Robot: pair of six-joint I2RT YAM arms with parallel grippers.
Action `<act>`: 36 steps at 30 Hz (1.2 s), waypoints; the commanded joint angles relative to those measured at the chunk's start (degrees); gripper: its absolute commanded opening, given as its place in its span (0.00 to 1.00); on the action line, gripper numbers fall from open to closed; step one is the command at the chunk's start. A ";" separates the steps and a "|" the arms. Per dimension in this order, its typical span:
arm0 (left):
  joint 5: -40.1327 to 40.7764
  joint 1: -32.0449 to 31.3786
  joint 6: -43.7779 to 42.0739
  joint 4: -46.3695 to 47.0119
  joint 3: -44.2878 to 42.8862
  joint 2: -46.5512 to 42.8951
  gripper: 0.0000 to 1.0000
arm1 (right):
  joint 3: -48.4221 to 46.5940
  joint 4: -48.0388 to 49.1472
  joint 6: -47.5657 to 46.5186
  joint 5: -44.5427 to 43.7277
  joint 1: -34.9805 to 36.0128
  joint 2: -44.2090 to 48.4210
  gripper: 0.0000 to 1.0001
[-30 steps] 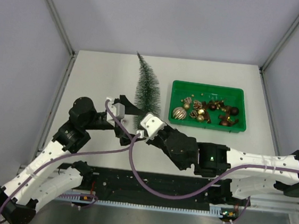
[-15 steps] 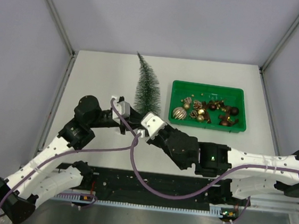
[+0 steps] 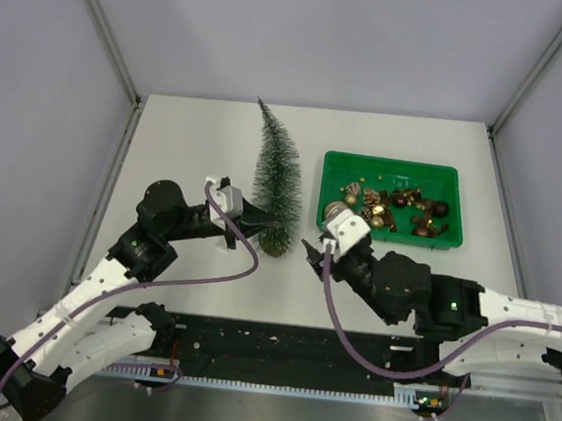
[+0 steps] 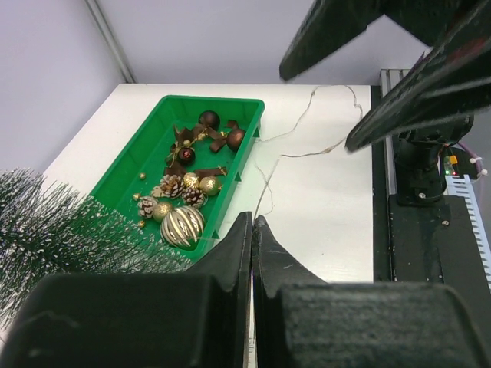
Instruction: Decorate the small christmas tree
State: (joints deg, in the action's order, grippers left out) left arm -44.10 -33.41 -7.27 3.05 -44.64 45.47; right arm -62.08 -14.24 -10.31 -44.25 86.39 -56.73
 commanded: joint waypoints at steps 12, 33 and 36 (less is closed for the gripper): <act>0.50 1.50 2.61 3.02 -0.80 -1.79 0.00 | 10.14 -5.35 7.05 3.64 -0.43 24.47 0.96; 1.03 4.58 3.66 2.31 -0.89 -3.64 0.00 | 18.57 -9.41 8.82 16.93 -5.44 20.43 0.96; 0.94 4.84 3.93 2.40 -0.80 -3.55 0.00 | 19.98 -7.82 7.06 15.95 -7.19 19.55 0.95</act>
State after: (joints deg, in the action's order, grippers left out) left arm -43.40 -29.02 -4.36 3.05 -44.64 42.57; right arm -43.42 -25.80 -1.91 -27.18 81.32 -36.10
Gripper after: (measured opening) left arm 0.012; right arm 0.958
